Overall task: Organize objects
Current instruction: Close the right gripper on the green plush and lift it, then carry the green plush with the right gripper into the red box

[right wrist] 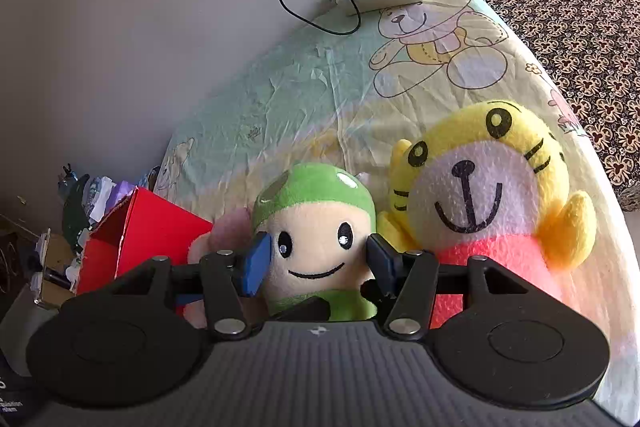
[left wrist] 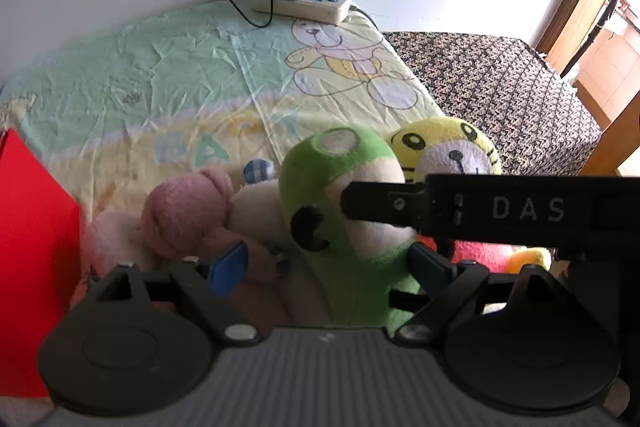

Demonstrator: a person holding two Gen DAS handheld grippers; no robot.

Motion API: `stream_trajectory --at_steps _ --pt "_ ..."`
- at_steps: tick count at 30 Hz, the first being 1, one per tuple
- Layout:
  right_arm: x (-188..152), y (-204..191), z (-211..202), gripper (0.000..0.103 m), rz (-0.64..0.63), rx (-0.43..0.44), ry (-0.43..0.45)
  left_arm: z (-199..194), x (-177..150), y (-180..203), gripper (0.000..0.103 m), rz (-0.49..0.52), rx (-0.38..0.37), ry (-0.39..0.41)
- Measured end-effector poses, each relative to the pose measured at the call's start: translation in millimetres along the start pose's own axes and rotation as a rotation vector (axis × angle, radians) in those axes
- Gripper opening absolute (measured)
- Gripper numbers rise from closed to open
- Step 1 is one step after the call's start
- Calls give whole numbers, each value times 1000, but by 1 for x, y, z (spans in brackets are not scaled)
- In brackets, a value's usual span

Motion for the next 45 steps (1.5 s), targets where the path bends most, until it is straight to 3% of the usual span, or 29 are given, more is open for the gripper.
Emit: stream_trajectory --at_steps 10,14,29,45 --pt "-4 -10 -8 50 -48 -12 13 -4 0 11 65 41 -39 1" --pt "-6 -14 -12 48 -61 -11 25 -8 -1 13 62 57 -38 11" --pt "-17 -48 -46 47 -90 40 120 -57 -8 16 60 91 -21 113" --pt "-25 -107 -49 47 -73 143 186 -119 -9 -11 59 125 69 204"
Point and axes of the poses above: each gripper's, at about its wrist camera, not at the fingertips, and z roughly the way its jaws point, y to its right, x to its top, the point moved 1 cm from there along z, roughly the way its jaws point, and after that the axes turned 4 degrees about y, right-handed, at the moved point
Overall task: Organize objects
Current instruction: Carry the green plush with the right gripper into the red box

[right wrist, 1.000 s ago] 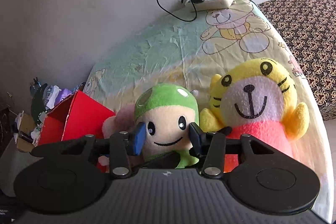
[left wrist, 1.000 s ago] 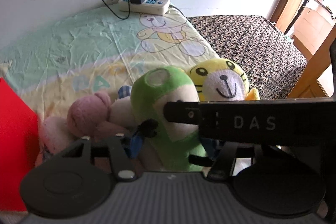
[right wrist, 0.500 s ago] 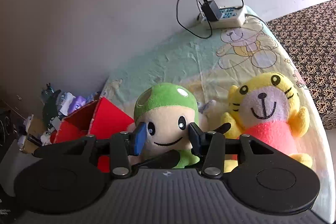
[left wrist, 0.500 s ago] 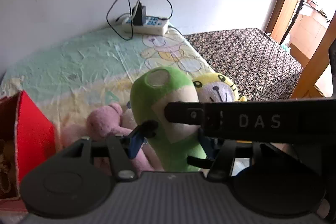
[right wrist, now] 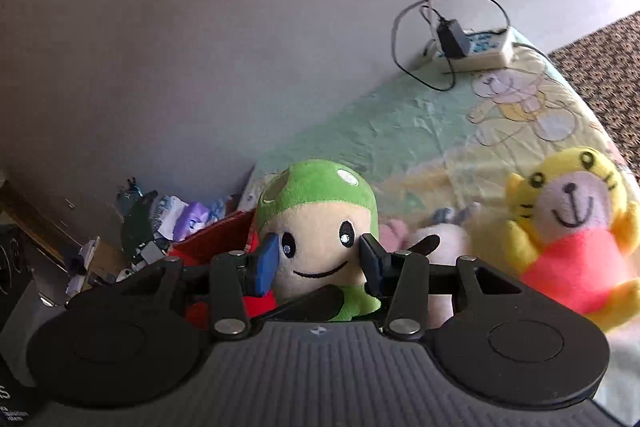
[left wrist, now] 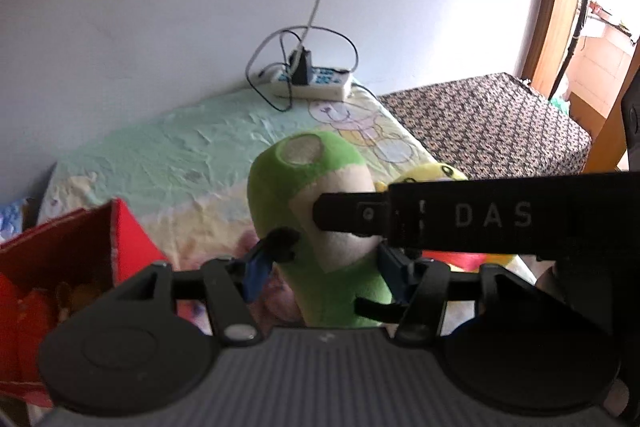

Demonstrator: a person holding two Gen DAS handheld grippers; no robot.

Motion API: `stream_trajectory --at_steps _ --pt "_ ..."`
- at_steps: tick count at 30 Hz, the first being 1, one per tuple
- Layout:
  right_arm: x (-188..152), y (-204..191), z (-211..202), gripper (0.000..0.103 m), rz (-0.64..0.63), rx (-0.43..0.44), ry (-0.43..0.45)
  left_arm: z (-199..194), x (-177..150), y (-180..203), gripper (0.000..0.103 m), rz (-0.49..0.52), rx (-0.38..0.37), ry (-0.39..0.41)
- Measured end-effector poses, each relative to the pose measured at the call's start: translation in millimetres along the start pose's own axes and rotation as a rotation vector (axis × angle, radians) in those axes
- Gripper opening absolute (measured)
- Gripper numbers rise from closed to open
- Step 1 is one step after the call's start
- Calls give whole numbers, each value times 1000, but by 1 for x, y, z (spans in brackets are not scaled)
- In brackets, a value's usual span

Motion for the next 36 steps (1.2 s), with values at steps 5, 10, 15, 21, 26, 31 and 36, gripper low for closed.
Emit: stream_trajectory --at_steps 5,10,15,21,26,31,36 --pt "-6 -32 21 47 21 23 10 -15 1 -32 59 6 20 13" --pt "-13 -74 51 47 7 72 9 -35 -3 -76 59 -6 52 49" --pt "-29 -112 94 47 -15 104 -27 -48 -15 -129 59 -38 101 69" --pt "-55 -152 153 47 -9 140 -110 -51 -40 -199 59 -84 175 44" --pt "-78 -179 196 47 -2 154 -183 -48 -62 -256 60 -129 222 -4" --pt "-97 -191 232 47 14 143 -266 -37 -84 -297 60 -172 258 -69" --pt "-112 -192 257 48 31 118 -320 -23 -104 -322 61 -191 287 -143"
Point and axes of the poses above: each gripper's, at about its wrist camera, not at the fingertips, and z roughly the way its jaws point, y to its right, x to its top, the point moved 1 cm from there along z, roughly the way its jaws point, and after that the axes turned 4 degrees about y, right-handed, at the moved point
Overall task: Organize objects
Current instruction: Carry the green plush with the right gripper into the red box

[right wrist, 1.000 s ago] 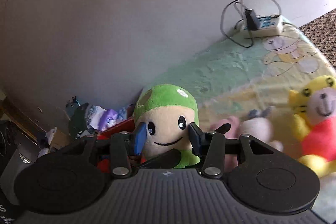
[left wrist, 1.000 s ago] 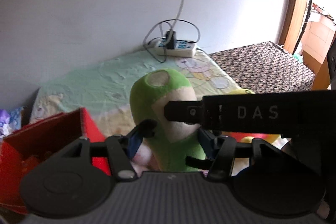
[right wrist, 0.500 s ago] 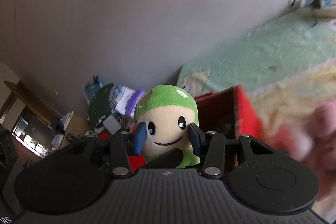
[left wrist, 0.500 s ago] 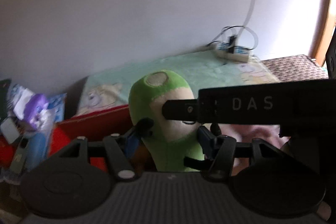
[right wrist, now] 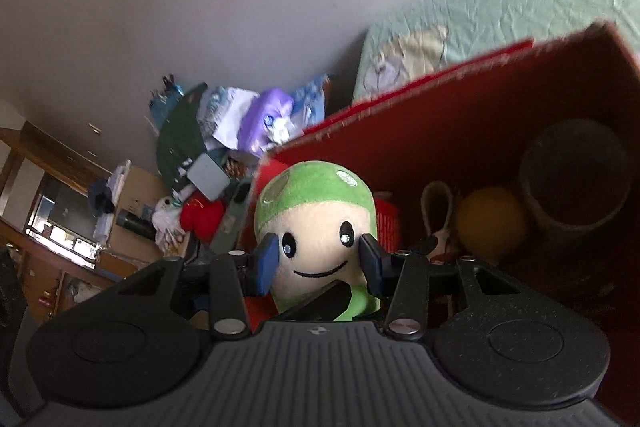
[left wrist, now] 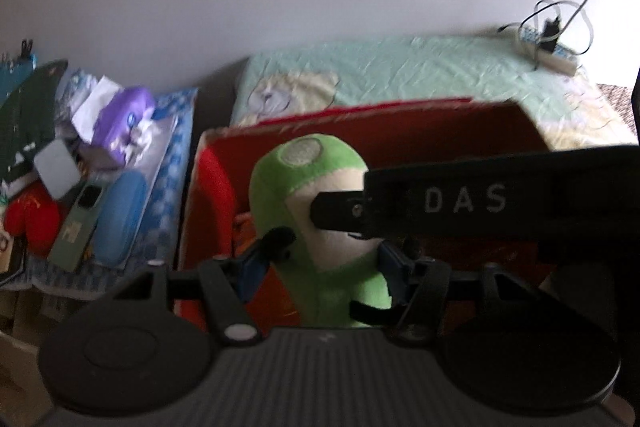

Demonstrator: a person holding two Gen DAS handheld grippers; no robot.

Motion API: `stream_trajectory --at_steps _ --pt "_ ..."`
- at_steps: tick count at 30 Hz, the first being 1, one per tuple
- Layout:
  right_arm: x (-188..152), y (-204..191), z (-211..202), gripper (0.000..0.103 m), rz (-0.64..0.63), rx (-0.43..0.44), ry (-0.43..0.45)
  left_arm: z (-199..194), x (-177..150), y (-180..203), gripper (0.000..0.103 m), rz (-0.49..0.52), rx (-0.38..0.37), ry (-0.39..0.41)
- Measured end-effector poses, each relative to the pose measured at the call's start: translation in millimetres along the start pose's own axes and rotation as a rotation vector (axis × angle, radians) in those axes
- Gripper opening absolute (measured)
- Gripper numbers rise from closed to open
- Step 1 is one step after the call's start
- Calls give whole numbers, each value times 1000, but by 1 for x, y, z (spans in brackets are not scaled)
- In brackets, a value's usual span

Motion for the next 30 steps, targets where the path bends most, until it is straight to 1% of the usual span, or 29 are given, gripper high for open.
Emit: stream_trajectory --at_steps 5,8,13,15,18,20,22,24,26,30 --pt "-1 6 14 48 32 -12 -35 15 -4 -12 65 -14 16 -47" --pt "-1 10 22 48 51 -9 -55 22 -5 -16 67 -18 28 -60" --pt "-1 8 26 50 44 -1 -65 26 -5 -20 69 -28 44 -68" --pt "-1 6 26 51 38 13 -76 26 -6 -22 71 -35 53 -71" --pt "-1 3 28 51 24 32 -87 25 -6 -27 73 -48 73 -71" --pt "-1 3 27 51 34 55 -97 24 -8 -31 75 -57 94 -74" --pt "0 2 25 51 42 76 -102 24 -9 -34 75 -61 116 -80" --pt "1 2 20 51 40 93 -91 24 -10 -35 75 -66 126 -82" --pt "4 1 12 50 34 97 -58 23 -9 -36 75 -84 128 -85" --pt "8 1 5 42 25 78 -14 22 -9 -37 74 -97 127 -85"
Point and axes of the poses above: each gripper's, at about its wrist camera, not at the fingertips, and z roughly the way its jaws point, y to its right, x to its top, the point moved 1 cm from there along z, roughly the way its jaws point, and after that the axes turned 4 degrees about y, right-handed, at the moved point
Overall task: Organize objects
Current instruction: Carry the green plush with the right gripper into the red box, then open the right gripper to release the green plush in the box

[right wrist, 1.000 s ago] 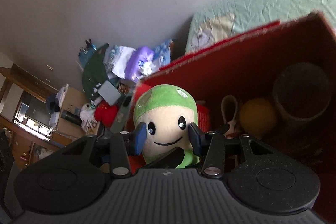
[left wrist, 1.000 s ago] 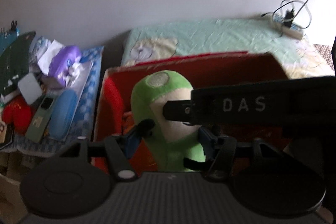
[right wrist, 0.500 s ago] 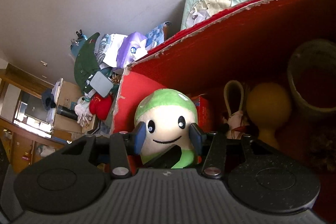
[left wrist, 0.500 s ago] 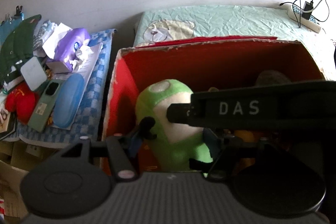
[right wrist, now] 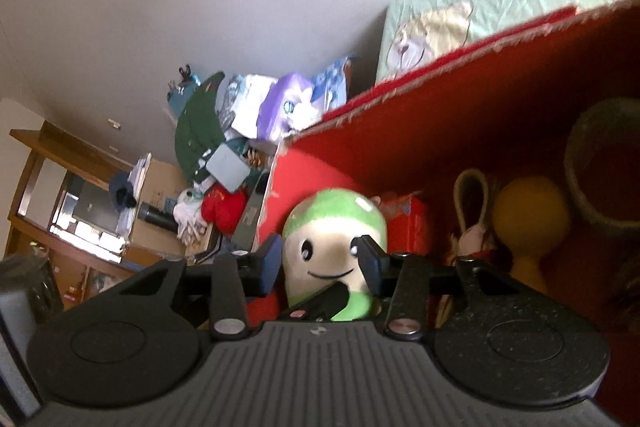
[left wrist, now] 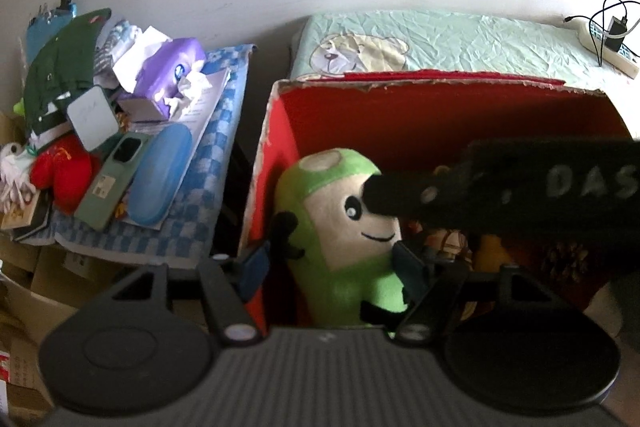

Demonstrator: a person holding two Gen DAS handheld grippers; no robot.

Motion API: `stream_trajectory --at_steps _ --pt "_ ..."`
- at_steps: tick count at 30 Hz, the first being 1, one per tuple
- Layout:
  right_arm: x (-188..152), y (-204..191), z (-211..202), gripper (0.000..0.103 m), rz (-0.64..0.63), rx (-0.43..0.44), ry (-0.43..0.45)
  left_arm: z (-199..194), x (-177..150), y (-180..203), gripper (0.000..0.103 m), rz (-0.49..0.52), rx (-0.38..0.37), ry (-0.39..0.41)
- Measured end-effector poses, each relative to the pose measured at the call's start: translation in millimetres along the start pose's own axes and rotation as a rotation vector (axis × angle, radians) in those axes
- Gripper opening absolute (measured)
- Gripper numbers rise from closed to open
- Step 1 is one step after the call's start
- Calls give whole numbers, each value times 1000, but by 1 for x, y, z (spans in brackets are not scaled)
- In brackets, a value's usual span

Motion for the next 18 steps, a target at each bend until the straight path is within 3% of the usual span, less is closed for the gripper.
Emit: stream_trajectory --at_steps 12,18 --pt "-12 -1 20 23 -30 -51 -65 -22 -7 -16 64 -67 -45 86" --pt "-10 4 18 23 -23 -48 -67 -17 -8 -18 61 -69 -35 70"
Point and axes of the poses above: each gripper's, at about its wrist camera, not at the fingertips, and z roughly the way its jaws point, y to its right, x to its top, the point moved 1 cm from there along z, roughly the way its jaws point, and after that the axes turned 4 degrees about y, right-handed, at the moved point
